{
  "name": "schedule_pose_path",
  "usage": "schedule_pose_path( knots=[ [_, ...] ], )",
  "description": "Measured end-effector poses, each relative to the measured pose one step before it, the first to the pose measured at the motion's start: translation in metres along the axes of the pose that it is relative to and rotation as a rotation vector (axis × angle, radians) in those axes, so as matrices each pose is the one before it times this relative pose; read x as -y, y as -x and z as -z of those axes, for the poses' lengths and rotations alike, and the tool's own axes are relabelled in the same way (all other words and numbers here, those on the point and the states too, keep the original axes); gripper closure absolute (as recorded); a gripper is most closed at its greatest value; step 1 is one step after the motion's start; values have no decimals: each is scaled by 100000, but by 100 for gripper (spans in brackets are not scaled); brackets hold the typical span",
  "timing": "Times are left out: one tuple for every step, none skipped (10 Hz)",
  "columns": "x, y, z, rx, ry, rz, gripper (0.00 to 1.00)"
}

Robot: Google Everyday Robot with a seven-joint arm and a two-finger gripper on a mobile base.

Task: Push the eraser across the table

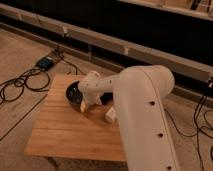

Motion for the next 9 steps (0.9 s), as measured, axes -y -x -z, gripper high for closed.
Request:
schedule_pose_path(
  knots=[
    [452,24,-101,15,-582,1408,25],
    [231,-28,-99,-20,35,1751,25],
    [144,-85,-113,-120,486,2754,25],
    [1,-177,-150,-399,998,3585,25],
    [-67,-171,-116,-423,1304,4088,25],
    [-55,-201,-102,-532,1601,4982,25],
    [128,-173,8,-483,1579,5904,25],
    [236,-109,60,-253,990,4088,25],
    [441,42,153,304,590,3907,25]
  ],
)
